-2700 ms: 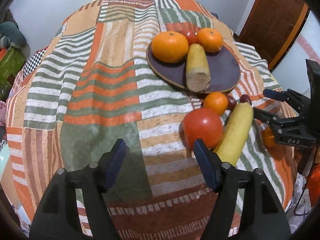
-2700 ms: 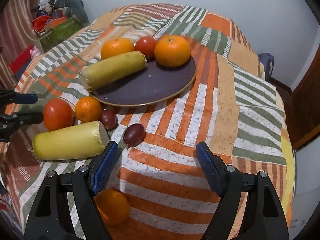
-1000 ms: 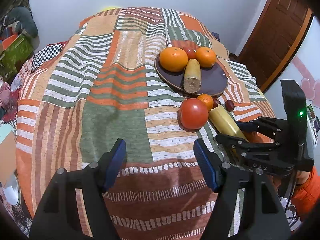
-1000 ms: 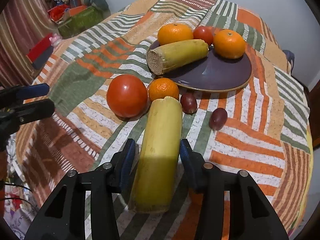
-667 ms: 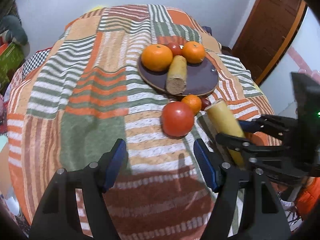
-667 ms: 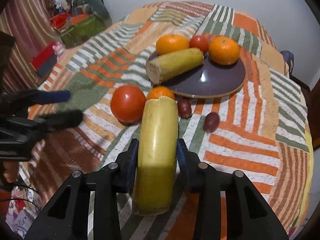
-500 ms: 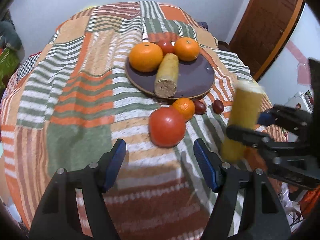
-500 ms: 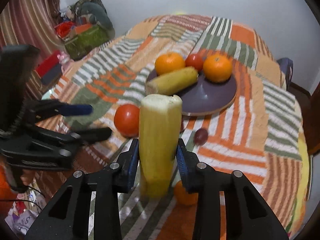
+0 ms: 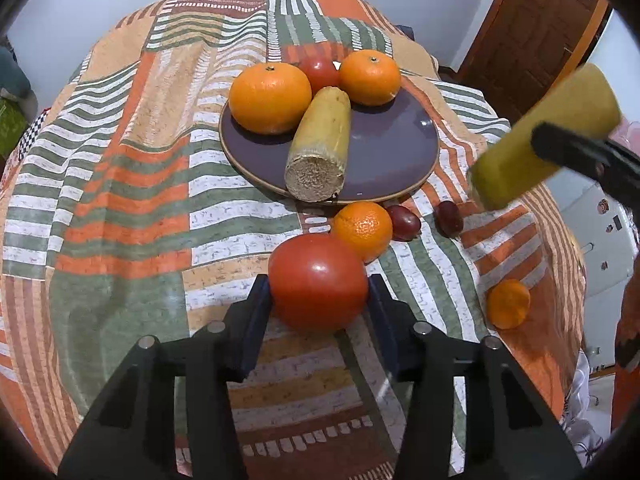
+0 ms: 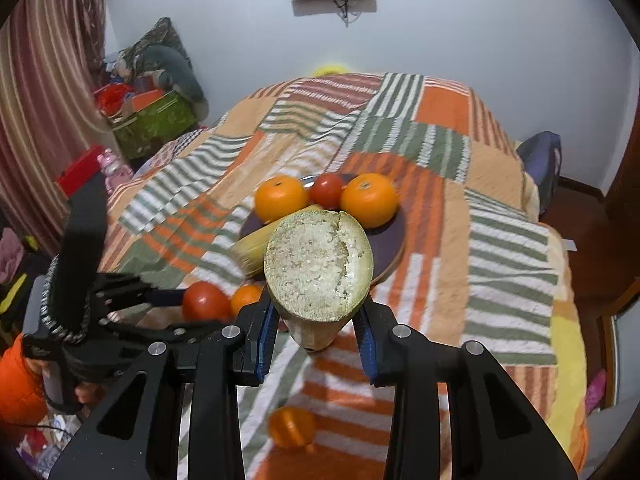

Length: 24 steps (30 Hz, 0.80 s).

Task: Organize fruits
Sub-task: 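Lift the yellow cylinder with the right tool while the left tool grasps the red tomato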

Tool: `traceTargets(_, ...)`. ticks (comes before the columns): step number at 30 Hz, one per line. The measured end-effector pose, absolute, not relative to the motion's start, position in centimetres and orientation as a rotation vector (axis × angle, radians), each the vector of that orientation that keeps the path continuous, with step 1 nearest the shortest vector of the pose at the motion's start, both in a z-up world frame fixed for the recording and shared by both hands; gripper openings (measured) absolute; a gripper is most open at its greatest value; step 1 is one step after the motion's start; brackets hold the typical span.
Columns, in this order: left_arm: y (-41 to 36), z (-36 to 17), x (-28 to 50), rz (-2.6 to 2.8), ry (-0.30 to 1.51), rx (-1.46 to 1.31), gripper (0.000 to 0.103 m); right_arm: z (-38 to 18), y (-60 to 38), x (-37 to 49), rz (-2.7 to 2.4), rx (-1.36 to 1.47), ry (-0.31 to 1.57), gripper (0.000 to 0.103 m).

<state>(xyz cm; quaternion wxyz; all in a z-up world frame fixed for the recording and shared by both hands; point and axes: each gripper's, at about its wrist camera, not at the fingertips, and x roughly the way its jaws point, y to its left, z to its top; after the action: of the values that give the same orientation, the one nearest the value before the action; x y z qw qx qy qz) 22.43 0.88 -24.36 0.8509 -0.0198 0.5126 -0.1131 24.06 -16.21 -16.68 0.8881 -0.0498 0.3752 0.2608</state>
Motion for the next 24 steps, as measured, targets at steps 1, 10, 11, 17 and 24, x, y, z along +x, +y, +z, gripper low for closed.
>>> traceTargets(1, 0.9, -24.3, 22.4, -0.240, 1.079, -0.043, 0.048, -16.7, -16.3, 24.4, 0.538, -0.104, 0.780, 0.032)
traceTargets(10, 3.2, -22.6, 22.5, -0.187, 1.045, -0.067, 0.048, -17.0, -15.6, 26.7, 0.522, -0.187, 0.792, 0.032)
traceTargets(11, 3.6, -22.3, 22.8, -0.177, 1.037, -0.072, 0.048, -17.1, -15.4, 27.0, 0.524, -0.199, 0.795, 0.032)
traceTargets(17, 4.7, -21.1, 25.4, -0.147, 1.002, -0.091, 0.048, -18.3, -13.5, 28.5, 0.560, -0.273, 0.834, 0.032)
traceTargets(24, 4.1, -21.3, 29.2, -0.151, 0.997, -0.085, 0.048, -19.1, -12.0, 30.3, 0.584, -0.294, 0.851, 0.032)
